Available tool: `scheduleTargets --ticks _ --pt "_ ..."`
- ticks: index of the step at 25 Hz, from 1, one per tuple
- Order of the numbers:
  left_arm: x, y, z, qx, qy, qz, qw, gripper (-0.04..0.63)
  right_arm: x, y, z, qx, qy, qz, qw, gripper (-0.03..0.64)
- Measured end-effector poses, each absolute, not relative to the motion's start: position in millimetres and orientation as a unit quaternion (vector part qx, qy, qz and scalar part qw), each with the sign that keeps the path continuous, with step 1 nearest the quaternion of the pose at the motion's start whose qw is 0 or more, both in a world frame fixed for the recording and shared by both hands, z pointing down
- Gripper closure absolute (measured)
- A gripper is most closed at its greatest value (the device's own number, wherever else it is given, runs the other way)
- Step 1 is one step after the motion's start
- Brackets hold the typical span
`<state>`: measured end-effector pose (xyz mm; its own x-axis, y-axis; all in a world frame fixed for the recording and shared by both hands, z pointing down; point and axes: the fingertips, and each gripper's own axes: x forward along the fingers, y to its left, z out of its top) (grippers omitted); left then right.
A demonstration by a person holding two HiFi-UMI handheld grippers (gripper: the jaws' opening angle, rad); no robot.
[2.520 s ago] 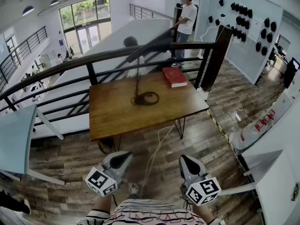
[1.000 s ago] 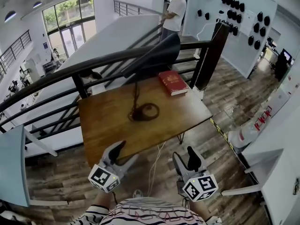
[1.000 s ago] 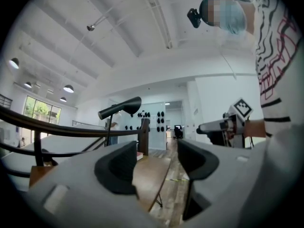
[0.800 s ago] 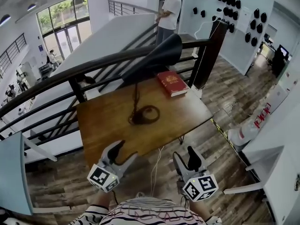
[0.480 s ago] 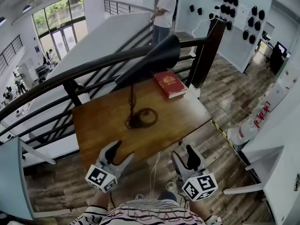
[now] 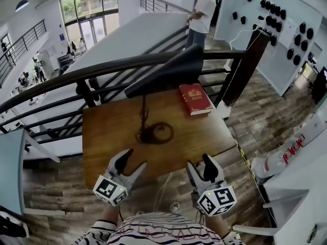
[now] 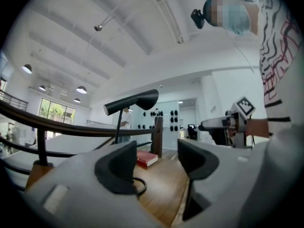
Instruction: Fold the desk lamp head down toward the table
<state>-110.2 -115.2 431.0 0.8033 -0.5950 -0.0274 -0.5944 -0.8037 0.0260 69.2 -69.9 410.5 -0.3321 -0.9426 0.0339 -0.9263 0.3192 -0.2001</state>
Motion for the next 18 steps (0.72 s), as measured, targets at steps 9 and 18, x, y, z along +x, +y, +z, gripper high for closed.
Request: scheduleTargets --ticks 9,18 --pt "-52 -125 426 0.925 -0.379 -0.019 0.000 0.326 134 -103 395 -0.529 0.845 -0.070 0.042 0.359" --pt "-18 -129 433 0.904 -0.427 -0.018 -0.008 0.325 169 -127 372 -0.480 0.876 -0.019 0.047 0.362"
